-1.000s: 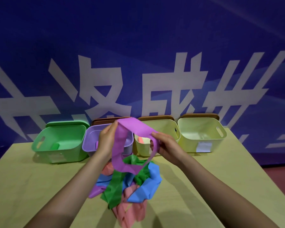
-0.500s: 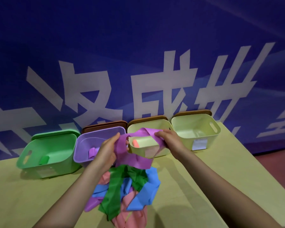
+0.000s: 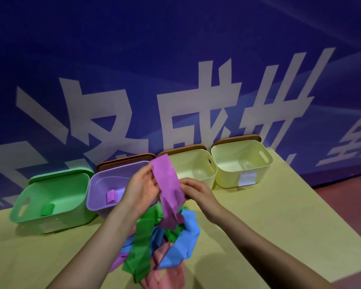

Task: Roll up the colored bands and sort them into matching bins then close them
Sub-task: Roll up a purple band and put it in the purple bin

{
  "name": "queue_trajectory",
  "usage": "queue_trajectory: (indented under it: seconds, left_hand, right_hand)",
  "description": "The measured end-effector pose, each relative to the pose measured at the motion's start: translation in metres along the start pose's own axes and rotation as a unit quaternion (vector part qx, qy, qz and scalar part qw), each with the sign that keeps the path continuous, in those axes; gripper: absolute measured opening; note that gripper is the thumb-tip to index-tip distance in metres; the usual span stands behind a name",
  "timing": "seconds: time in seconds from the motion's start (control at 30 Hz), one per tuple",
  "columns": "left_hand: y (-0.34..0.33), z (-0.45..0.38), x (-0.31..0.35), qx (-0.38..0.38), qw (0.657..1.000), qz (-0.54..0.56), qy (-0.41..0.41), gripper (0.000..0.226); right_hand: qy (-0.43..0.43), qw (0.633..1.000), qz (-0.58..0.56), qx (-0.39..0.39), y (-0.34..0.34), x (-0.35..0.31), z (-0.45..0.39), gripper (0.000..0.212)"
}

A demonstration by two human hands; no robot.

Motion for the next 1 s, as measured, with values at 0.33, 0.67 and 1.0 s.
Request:
queue_trajectory:
  seconds: [0.33,0.67,1.0]
  left_hand:
    - [0.012,0.007,0.015,-0.011,0.998,0.026,-0.063,0.041]
    - [0.022,0.01,-0.006,0.085,0.969,-0.232,-0.008,0.04]
    - [-0.007,0.041,0.023,0.061,0.906,-0.292,-0.3,0.009]
  right_hand:
    - [-0.001,1.0,0.029,0.011,-0.005,-0.002,-0.001,0.017]
    - [0.047,0.999,-0.004,0.027,0.007,-0.048,-0.002,0.023]
    - [0.069,0.996,0.014,0.046,0.018,-0.069,-0.003,0.024]
Point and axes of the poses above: each hand's wrist, its own z-axis away from the middle knuckle, its own y-axis out of the back of the hand, x = y × z, the point moved 8 cm from there along -z, towards the middle knuckle, and after that the axes turned 3 degrees about z, right-handed, at the moved point
